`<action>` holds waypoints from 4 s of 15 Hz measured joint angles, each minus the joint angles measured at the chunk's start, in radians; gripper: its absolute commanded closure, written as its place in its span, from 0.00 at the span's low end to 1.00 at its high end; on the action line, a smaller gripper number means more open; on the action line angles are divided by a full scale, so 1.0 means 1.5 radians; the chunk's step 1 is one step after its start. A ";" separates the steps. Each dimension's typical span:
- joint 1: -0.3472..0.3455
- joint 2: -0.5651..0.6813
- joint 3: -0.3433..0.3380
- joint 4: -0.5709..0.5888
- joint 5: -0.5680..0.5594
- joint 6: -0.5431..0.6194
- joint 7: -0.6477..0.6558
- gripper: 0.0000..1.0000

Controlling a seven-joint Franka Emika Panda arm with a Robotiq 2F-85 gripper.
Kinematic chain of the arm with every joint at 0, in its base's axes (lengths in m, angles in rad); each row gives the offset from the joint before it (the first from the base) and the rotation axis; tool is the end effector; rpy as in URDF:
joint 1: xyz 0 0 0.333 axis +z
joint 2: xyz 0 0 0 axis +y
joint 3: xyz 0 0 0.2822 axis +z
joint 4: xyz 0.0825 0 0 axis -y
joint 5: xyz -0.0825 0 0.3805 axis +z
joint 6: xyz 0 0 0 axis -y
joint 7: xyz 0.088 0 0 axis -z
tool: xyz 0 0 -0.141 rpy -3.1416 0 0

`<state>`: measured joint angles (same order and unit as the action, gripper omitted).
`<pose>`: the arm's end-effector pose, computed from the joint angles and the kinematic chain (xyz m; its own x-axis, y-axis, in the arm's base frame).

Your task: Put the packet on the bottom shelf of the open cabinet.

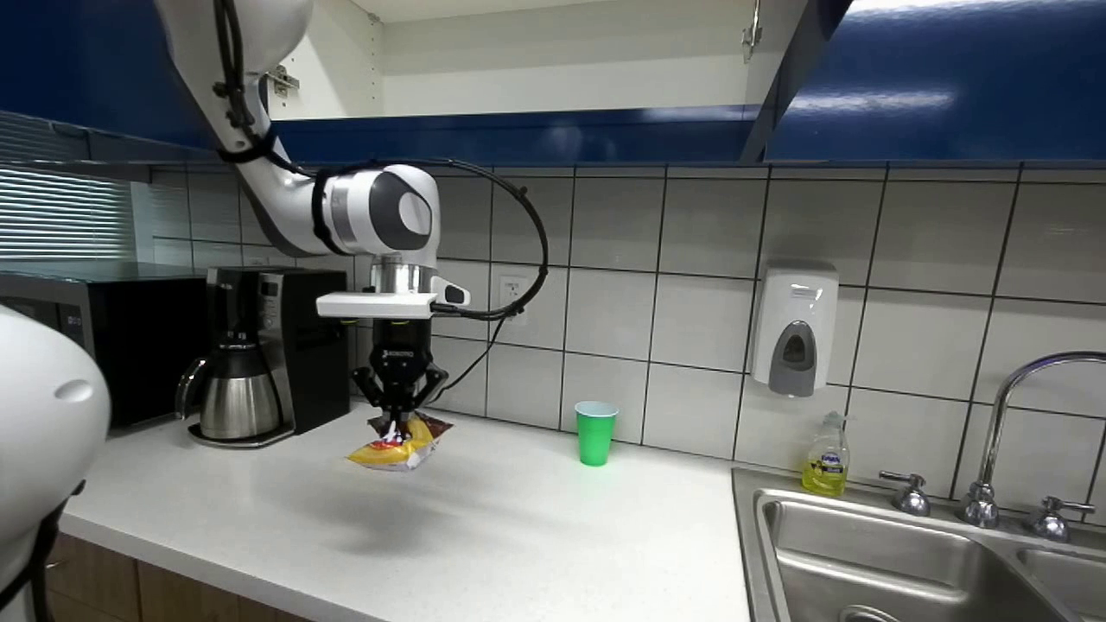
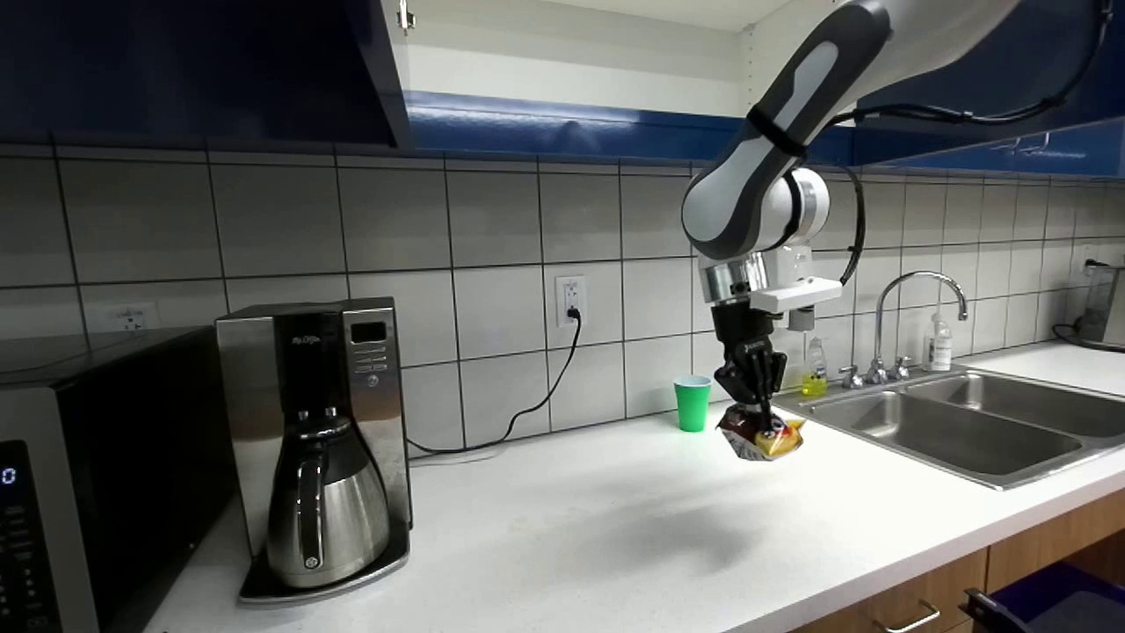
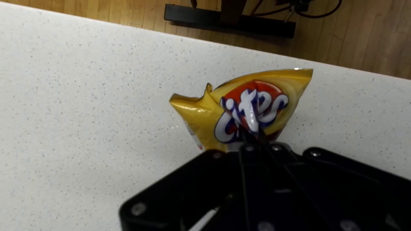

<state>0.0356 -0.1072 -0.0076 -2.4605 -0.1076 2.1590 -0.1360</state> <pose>0.4393 0.0050 0.2576 0.9538 0.2208 -0.2037 0.2351 -0.9708 0.0482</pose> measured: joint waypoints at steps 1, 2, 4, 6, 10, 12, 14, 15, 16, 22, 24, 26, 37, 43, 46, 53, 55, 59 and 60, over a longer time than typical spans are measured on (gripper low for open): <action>0.002 -0.027 0.001 -0.016 0.000 -0.010 0.000 1.00; 0.004 -0.053 0.002 -0.031 0.000 -0.019 0.000 1.00; 0.005 -0.107 0.005 -0.052 0.000 -0.042 0.000 1.00; 0.006 -0.168 0.005 -0.062 0.001 -0.070 0.000 1.00; 0.006 -0.304 0.005 -0.057 0.002 -0.133 0.001 1.00; 0.006 -0.366 0.005 -0.039 0.002 -0.164 0.001 1.00; 0.006 -0.412 0.005 -0.009 0.002 -0.190 0.001 1.00; 0.006 -0.431 0.005 0.010 0.002 -0.200 0.001 1.00; 0.006 -0.445 0.005 0.029 0.002 -0.206 0.001 1.00; 0.021 -0.455 0.010 0.157 0.003 -0.195 0.001 1.00; 0.025 -0.438 0.016 0.192 0.003 -0.169 0.001 1.00; 0.030 -0.416 0.021 0.225 0.004 -0.134 0.001 1.00; 0.030 -0.261 0.024 0.440 0.033 -0.086 0.034 1.00; 0.024 -0.154 0.024 0.548 0.032 -0.088 0.070 1.00; 0.019 -0.099 0.024 0.600 0.032 -0.089 0.090 1.00; 0.010 0.009 0.023 0.709 0.027 -0.107 0.128 1.00; 0.009 0.036 0.023 0.740 0.026 -0.117 0.138 1.00; 0.009 0.083 0.020 0.795 0.022 -0.136 0.150 1.00; 0.009 0.095 0.019 0.809 0.022 -0.141 0.152 1.00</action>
<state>0.0494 0.0359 0.0205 -1.2469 -0.0752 1.9474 0.0921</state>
